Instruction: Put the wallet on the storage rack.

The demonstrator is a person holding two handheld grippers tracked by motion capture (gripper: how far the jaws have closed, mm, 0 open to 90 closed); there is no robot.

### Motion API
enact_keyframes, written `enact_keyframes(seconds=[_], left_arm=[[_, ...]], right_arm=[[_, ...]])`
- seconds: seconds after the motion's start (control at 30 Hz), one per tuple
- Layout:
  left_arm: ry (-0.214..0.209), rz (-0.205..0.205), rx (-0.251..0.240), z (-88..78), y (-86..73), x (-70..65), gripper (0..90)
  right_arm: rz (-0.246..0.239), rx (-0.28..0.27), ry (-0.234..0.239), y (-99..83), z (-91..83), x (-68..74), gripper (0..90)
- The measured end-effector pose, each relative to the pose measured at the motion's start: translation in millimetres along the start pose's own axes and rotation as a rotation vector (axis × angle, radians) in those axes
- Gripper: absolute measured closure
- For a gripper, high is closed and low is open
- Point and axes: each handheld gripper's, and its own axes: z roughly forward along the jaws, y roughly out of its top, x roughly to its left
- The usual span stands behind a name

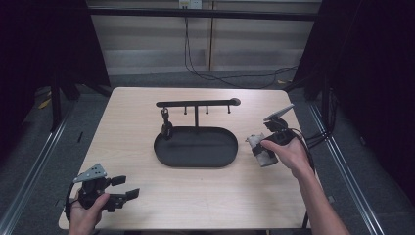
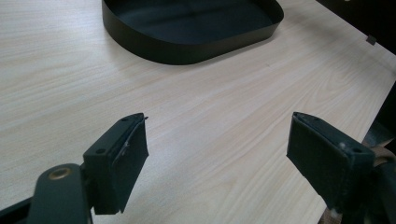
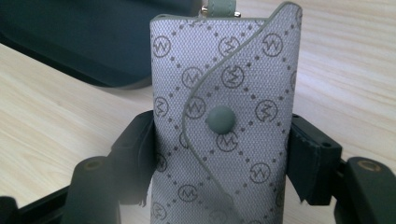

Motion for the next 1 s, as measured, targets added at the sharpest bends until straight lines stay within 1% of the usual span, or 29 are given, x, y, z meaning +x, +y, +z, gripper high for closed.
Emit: enact_keyframes(seconds=[0.17,0.23,0.37,0.4,0.5,0.53,0.6,0.77,0.93,1.0], left_arm=[[-0.001,0.004,-0.001,-0.1,0.0,-0.2,20.2],[-0.001,0.003,-0.002,0.0,0.0,-0.3,20.2],[-0.003,0.004,-0.002,-0.3,0.0,-0.2,20.2],[-0.003,0.004,-0.003,-0.4,0.0,-0.3,20.2],[-0.003,0.004,-0.001,-0.2,-0.1,0.1,20.2],[-0.003,0.004,-0.001,0.0,-0.1,-0.1,20.2],[-0.003,0.006,-0.002,-0.1,0.0,-0.4,20.2],[-0.004,0.004,0.001,0.2,-0.2,-0.1,20.2],[-0.001,0.009,0.005,0.6,-0.1,-0.6,20.2],[-0.005,0.008,0.003,0.4,-0.2,-0.4,20.2]], right_arm=[[-0.001,-0.026,0.032,4.1,-5.1,3.9,33.3],[0.002,-0.034,0.044,6.7,-6.9,7.2,33.3],[-0.008,-0.058,0.064,11.4,-7.7,13.4,33.3],[-0.017,-0.066,0.061,12.2,-7.3,15.1,33.3],[-0.019,-0.098,0.084,14.4,-6.1,19.2,33.3],[-0.021,-0.1,0.084,15.4,-5.7,20.7,33.3],[-0.024,-0.109,0.106,17.2,-4.5,23.5,33.3],[-0.031,-0.127,0.131,21.6,-1.2,29.7,33.3],[-0.009,-0.142,0.167,27.1,2.6,33.0,33.3],[-0.008,-0.143,0.168,29.1,5.1,34.5,33.3]])
